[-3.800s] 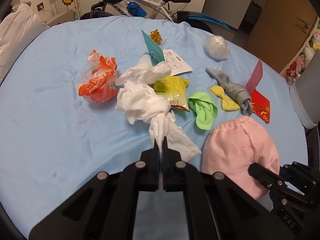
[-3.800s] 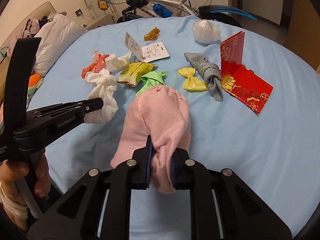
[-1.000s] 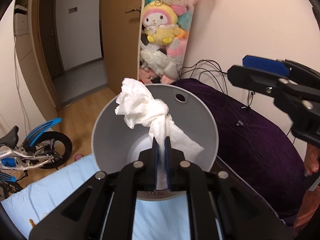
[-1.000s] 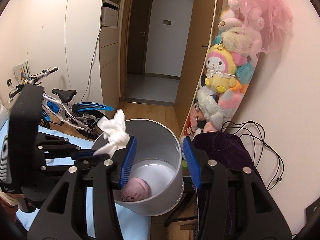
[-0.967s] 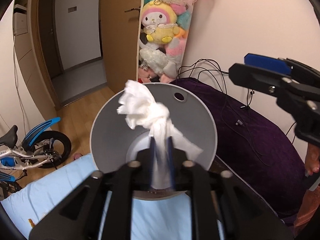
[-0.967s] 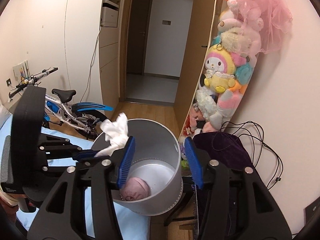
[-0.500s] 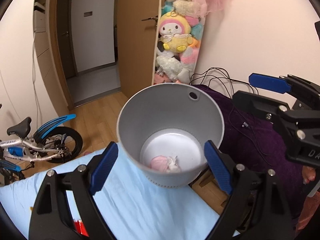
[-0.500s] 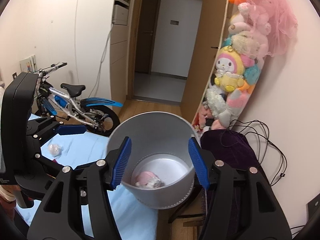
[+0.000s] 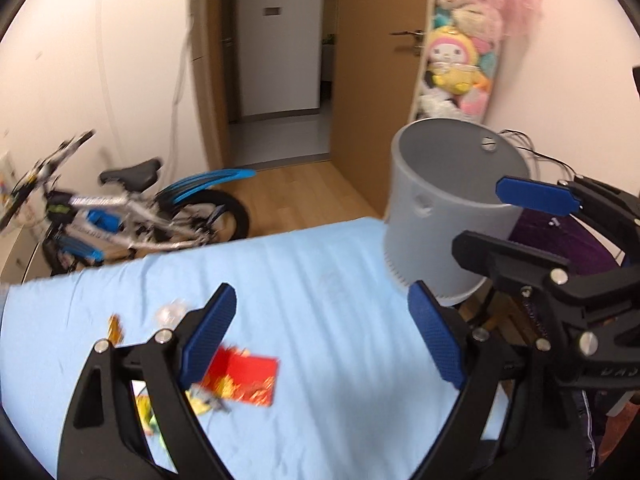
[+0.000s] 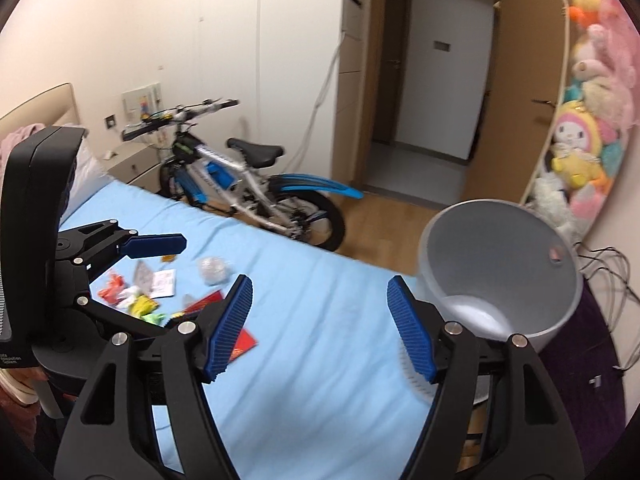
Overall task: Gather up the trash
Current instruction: 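Move both open tools back over the items on the bed, then grasp the green cloth with the left tool while the right tool grasps the red envelope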
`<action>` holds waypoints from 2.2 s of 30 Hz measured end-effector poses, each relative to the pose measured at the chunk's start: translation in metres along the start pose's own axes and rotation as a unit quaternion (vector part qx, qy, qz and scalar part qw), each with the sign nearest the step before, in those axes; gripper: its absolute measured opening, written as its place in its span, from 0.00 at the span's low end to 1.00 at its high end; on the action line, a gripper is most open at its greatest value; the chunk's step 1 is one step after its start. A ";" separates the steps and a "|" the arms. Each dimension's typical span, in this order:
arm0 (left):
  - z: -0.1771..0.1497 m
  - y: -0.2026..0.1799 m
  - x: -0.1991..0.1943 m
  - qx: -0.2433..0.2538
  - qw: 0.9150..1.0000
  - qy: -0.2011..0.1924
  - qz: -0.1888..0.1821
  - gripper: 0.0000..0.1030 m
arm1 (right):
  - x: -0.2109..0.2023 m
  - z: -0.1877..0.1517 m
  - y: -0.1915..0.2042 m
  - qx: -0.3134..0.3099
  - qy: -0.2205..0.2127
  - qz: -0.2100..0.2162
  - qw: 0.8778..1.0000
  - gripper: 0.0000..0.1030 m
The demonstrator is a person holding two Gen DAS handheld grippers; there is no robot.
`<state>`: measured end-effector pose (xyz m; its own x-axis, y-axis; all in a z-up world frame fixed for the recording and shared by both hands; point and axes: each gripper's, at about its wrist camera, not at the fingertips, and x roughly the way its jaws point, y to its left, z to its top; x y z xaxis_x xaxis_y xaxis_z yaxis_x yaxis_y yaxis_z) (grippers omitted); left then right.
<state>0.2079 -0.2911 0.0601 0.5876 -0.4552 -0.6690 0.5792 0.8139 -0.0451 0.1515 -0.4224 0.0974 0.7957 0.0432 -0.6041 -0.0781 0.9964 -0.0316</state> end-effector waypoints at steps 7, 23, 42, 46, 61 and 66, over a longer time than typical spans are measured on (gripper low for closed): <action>-0.060 0.088 -0.022 -0.090 0.993 0.013 0.077 0.85 | 0.029 -0.021 0.059 0.018 0.020 0.047 0.999 0.65; -0.160 0.187 -0.034 -0.149 0.975 0.046 0.159 0.85 | 0.112 -0.074 0.147 0.040 0.090 0.057 0.993 0.65; -0.220 0.234 0.047 -0.185 0.964 0.101 0.163 0.85 | 0.233 -0.114 0.202 0.056 0.154 0.013 0.986 0.65; -0.228 0.241 0.058 -0.200 0.962 0.109 0.151 0.85 | 0.250 -0.116 0.204 0.059 0.157 0.005 0.986 0.65; -0.239 0.225 0.109 -0.170 0.966 0.141 0.138 0.70 | 0.294 -0.122 0.196 0.067 0.177 -0.009 0.982 0.54; -0.249 0.226 0.127 -0.170 0.962 0.169 0.128 0.42 | 0.300 -0.126 0.192 0.067 0.184 0.000 0.981 0.36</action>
<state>0.2724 -0.0753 -0.2199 0.4366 -0.1275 -0.8906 0.1875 0.9811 -0.0485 0.2998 -0.2270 -0.1903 0.5224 0.0391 -0.8518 0.0215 0.9980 0.0589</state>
